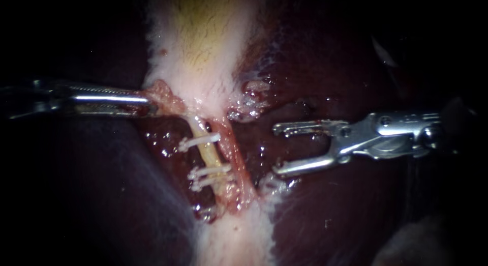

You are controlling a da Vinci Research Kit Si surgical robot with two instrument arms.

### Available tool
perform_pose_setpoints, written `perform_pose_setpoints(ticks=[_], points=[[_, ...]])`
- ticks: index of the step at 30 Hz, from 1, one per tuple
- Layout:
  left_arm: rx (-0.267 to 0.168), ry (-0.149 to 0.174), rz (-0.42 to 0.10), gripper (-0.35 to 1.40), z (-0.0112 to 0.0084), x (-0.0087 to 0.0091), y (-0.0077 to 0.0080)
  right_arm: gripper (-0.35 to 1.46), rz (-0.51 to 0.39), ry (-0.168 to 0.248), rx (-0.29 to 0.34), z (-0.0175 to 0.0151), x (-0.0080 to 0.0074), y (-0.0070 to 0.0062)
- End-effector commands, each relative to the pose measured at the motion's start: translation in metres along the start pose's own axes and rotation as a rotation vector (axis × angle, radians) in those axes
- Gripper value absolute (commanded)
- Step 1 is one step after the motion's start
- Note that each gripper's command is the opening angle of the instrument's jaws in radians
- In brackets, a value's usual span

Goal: Going back third clip left tube

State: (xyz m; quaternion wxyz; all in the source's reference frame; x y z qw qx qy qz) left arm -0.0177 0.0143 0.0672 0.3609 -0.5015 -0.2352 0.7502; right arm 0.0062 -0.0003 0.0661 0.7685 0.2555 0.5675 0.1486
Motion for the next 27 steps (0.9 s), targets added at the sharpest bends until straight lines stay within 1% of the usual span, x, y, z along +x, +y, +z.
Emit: perform_pose_setpoints(ticks=[1, 9, 13, 19, 24, 27], points=[[0.0, 0.0, 0.0, -0.35, 0.0, -0.0001, 0.0, 0.5, -0.003, 0.0, -0.002, -0.0004, 0.0, 0.0], [0.003, 0.001, 0.0, -0.35, 0.0002, 0.0, -0.0002, 0.5, -0.008, 0.001, -0.013, -0.0013, 0.0001, 0.0], [0.005, 0.001, 0.0, -0.35, 0.0006, -0.0001, -0.0006, 0.5, -0.009, 0.0, -0.011, -0.0014, 0.0001, -0.0001], [0.009, 0.002, 0.002, -0.35, 0.002, -0.0005, -0.0018, 0.5, -0.009, 0.0, -0.01, -0.0017, 0.0, -0.0003], [0.016, -0.001, 0.005, -0.35, 0.0037, -0.0009, -0.0026, 0.5, -0.01, 0.0, -0.009, -0.0018, 0.0, -0.0003], [0.019, -0.006, 0.006, -0.35, 0.0044, -0.0009, -0.0029, 0.5, -0.01, 0.0, -0.009, -0.0018, 0.0, -0.0004]])
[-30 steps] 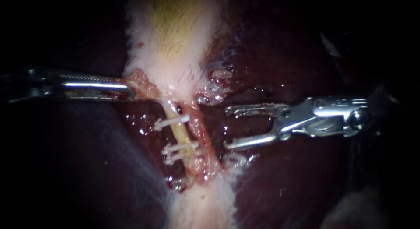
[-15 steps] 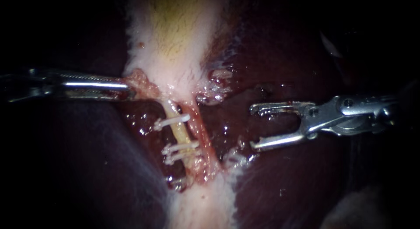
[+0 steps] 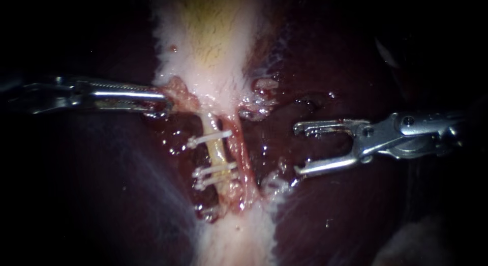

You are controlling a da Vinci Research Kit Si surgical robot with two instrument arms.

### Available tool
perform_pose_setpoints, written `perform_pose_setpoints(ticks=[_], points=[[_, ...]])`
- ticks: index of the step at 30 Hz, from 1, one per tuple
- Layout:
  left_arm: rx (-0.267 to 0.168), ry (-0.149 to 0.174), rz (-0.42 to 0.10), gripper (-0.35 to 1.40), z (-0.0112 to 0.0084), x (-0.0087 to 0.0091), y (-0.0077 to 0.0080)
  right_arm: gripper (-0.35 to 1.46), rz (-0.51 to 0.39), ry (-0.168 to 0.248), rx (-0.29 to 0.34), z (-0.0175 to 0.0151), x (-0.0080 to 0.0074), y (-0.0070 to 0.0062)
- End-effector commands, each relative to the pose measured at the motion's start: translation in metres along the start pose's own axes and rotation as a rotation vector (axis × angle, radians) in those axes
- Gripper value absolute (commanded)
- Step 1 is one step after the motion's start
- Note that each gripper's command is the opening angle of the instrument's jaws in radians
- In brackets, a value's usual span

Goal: Going back third clip left tube

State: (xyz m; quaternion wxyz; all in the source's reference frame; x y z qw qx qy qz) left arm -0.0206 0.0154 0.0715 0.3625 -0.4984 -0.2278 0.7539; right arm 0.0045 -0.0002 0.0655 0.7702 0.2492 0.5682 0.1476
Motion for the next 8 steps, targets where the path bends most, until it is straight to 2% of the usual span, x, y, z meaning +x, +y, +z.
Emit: perform_pose_setpoints(ticks=[1, 8], points=[[0.002, -0.004, 0.0, -0.35, 0.0001, 0.0, -0.0001, 0.5, 0.0, 0.0, 0.0, 0.0, 0.0, 0.0], [0.002, -0.004, 0.0, -0.35, 0.0001, 0.0, -0.0002, 0.5, 0.0, 0.0, 0.001, -0.0001, 0.0, -0.0001]])
